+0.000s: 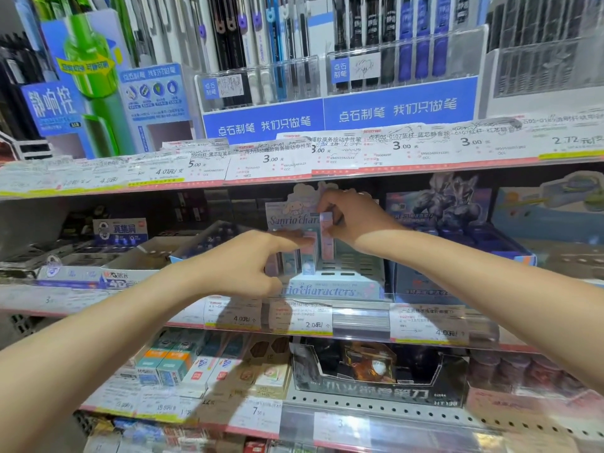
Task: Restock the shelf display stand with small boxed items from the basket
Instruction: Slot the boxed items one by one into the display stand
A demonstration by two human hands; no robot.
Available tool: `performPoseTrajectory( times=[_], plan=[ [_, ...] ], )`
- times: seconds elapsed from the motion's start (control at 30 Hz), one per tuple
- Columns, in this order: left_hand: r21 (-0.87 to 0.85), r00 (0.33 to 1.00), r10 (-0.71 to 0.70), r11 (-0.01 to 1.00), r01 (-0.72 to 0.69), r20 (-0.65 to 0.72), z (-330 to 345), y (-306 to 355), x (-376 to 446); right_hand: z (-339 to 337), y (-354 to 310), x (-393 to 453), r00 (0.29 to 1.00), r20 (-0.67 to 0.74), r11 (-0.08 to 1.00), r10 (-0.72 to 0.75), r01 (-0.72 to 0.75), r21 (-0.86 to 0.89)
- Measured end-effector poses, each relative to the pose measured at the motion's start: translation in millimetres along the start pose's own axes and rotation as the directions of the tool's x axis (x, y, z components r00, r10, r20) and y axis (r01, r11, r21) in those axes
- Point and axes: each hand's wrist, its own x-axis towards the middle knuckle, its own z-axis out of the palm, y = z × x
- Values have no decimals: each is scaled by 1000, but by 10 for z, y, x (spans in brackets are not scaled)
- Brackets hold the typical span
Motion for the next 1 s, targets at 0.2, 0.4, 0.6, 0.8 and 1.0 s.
performPoseTrajectory(
  times=[0.2,0.4,0.6,0.8,1.0],
  plan=[
    [11,1000,-11,1000,11,27,-11,-17,6,6,6,8,1000,-23,999,4,-5,-40],
    [-4,999,-10,1000,10,40,-21,-19,-1,14,16,11,998,-57,998,28,-31,-62],
    [4,999,-13,1000,13,39,-3,-63,19,-7,70,20,997,-71,998,24,-28,-53],
    [8,1000,-16,1000,15,24,-4,-73,38,7,52,3,1000,-14,996,5,-6,-93],
    [-3,999,-30,1000,30,34,-6,-65,37,-35,51,-9,1000,1,997,-3,3,-72]
  ],
)
